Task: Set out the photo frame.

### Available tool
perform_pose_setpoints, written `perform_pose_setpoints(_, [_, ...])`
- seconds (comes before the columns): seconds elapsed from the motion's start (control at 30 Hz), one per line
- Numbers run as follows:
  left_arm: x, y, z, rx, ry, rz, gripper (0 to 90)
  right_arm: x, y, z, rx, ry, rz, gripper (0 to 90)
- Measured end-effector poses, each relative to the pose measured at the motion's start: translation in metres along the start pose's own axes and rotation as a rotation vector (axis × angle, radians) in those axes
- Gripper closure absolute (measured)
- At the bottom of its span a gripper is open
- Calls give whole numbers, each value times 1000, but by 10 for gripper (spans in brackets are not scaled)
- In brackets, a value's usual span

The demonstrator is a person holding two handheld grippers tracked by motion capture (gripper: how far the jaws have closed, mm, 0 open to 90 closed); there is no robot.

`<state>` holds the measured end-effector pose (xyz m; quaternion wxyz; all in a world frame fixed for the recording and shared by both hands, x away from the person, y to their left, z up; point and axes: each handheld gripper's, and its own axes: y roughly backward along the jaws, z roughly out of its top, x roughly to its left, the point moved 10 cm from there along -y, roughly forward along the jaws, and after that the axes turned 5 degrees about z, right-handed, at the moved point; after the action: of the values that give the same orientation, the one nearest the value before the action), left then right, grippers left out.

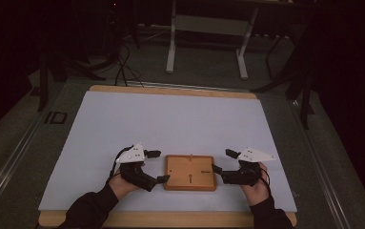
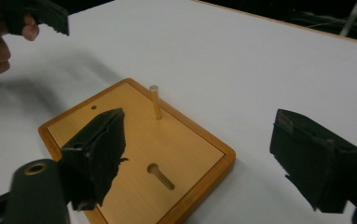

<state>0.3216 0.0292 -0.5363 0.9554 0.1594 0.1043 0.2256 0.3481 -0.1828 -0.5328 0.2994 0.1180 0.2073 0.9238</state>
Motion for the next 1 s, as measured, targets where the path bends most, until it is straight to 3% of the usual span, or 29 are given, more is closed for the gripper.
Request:
perform_pose_setpoints(0.13, [3,-8,-3,37,-12,-5,70,3,5,-5,15,29,-41,213])
perform_pose_setpoints(0.27, [6,-14,-1,36,-6,0,89,7,10,-9,18,30,-17,219])
perform_pose_setpoints(0.4, [9,-23,3,43,-12,10,122,13,13,-7,-12,63,-6,214])
perform_pose_setpoints(0.47, [11,-29,4,58,-21,26,149,17,13,-5,-34,65,40,208])
perform_pose_setpoints(0.53, [11,-36,4,75,-32,24,158,18,13,-3,-43,89,46,208])
perform_pose_setpoints(0.7, [14,-53,2,101,-59,34,275,19,15,-3,-52,38,67,183])
perform_pose_setpoints(0.77, [13,-60,2,101,-60,18,326,19,16,-3,-50,19,69,131])
perform_pose_setpoints(0.87, [14,-69,2,115,-74,17,364,21,17,-5,-36,70,45,112])
perform_pose_setpoints(1.0, [17,-79,2,127,-77,33,417,24,15,-6,-36,84,38,112])
